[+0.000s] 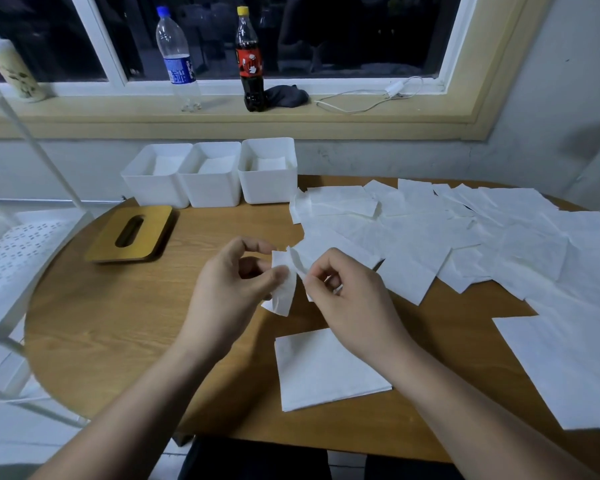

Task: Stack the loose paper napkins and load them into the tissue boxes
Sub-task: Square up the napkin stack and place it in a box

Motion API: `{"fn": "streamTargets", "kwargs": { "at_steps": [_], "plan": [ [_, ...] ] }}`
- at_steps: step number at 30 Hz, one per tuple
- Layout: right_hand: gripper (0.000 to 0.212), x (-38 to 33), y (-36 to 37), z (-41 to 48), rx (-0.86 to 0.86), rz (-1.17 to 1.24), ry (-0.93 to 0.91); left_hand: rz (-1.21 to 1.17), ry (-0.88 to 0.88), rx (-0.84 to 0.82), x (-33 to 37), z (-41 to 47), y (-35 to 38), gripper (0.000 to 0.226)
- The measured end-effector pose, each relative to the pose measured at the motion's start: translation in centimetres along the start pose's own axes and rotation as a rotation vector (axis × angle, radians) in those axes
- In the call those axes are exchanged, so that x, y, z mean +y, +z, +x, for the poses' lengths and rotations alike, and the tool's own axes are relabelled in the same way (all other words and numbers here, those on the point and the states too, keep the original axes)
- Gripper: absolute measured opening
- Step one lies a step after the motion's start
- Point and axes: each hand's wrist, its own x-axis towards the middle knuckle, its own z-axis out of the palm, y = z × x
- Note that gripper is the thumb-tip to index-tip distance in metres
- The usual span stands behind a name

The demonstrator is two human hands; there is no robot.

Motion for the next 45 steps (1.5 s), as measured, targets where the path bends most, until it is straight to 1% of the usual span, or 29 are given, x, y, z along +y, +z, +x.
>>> {"fn": "streamTargets", "kwargs": {
  "at_steps": [4,8,14,17,22,24,27,29,31,33,34,35,37,38,39,40,41,43,45],
  "plan": [
    [0.017,-0.6,0.9,-0.2,0.008,0.031,-0.005,0.068,0.039,0.005,0.3,-0.4,0.1,0.02],
    [0.016,-0.8,1.2,-0.2,0.004,0.029,-0.044,0.087,0.046,0.027,0.5,-0.5,0.4,0.017],
    [0.015,-0.7,0.9,-0.3,0.006,0.006,-0.109,0.201,0.082,0.069,0.2,0.1,0.2,0.017],
    [0.016,-0.8,1.0,-0.1,0.008,0.012,-0.113,0.191,0.089,0.053,0.4,0.0,0.3,0.014],
    [0.014,-0.7,1.2,0.1,0.007,0.01,-0.112,0.138,0.091,0.047,1.0,-0.6,0.5,0.003],
    [0.012,-0.8,1.2,0.1,-0.013,0.013,-0.114,0.129,0.105,0.03,1.2,-0.7,0.5,0.007],
    [0.001,-0.8,0.9,0.2,-0.05,0.015,-0.137,0.097,0.084,-0.021,1.6,-0.7,0.2,0.019],
    [0.006,-0.7,0.6,0.4,-0.068,0.003,-0.164,0.095,0.078,-0.047,1.7,-0.4,-0.1,0.021],
    [0.008,-0.6,0.1,0.5,-0.077,-0.003,-0.16,0.124,0.089,-0.077,1.9,-0.1,-0.4,0.018],
    [0.006,-0.4,-0.4,0.6,-0.039,0.019,-0.157,0.188,0.121,-0.1,2.3,0.1,-0.7,0.015],
    [0.005,-0.2,-0.7,0.8,0.008,0.016,-0.163,0.213,0.132,-0.105,2.5,0.2,-0.8,0.015],
    [0.011,0.0,-1.0,0.9,0.069,-0.015,-0.171,0.219,0.134,-0.106,2.8,0.3,-1.0,0.016],
    [0.03,0.7,-1.5,1.4,0.155,-0.109,-0.165,0.151,0.098,-0.112,3.2,0.5,-1.3,0.014],
    [0.043,1.1,-1.9,1.6,0.141,-0.119,-0.135,0.094,0.074,-0.12,3.4,0.6,-1.5,0.014],
    [0.057,1.4,-2.3,1.8,0.08,-0.089,-0.089,0.041,0.058,-0.127,3.6,0.6,-1.7,0.014],
    [0.068,1.6,-2.8,2.1,-0.007,-0.028,-0.033,-0.009,0.05,-0.135,3.8,0.6,-1.9,0.015],
    [0.074,1.7,-3.3,2.2,-0.103,0.053,0.026,-0.056,0.043,-0.145,4.0,0.5,-2.1,0.015],
    [0.072,1.9,-4.1,2.2,-0.267,0.244,0.128,-0.127,0.029,-0.168,4.1,0.4,-2.3,0.016],
    [0.061,2.2,-4.5,1.9,-0.352,0.378,0.184,-0.158,0.013,-0.177,3.9,0.3,-2.4,0.016]
  ]
}}
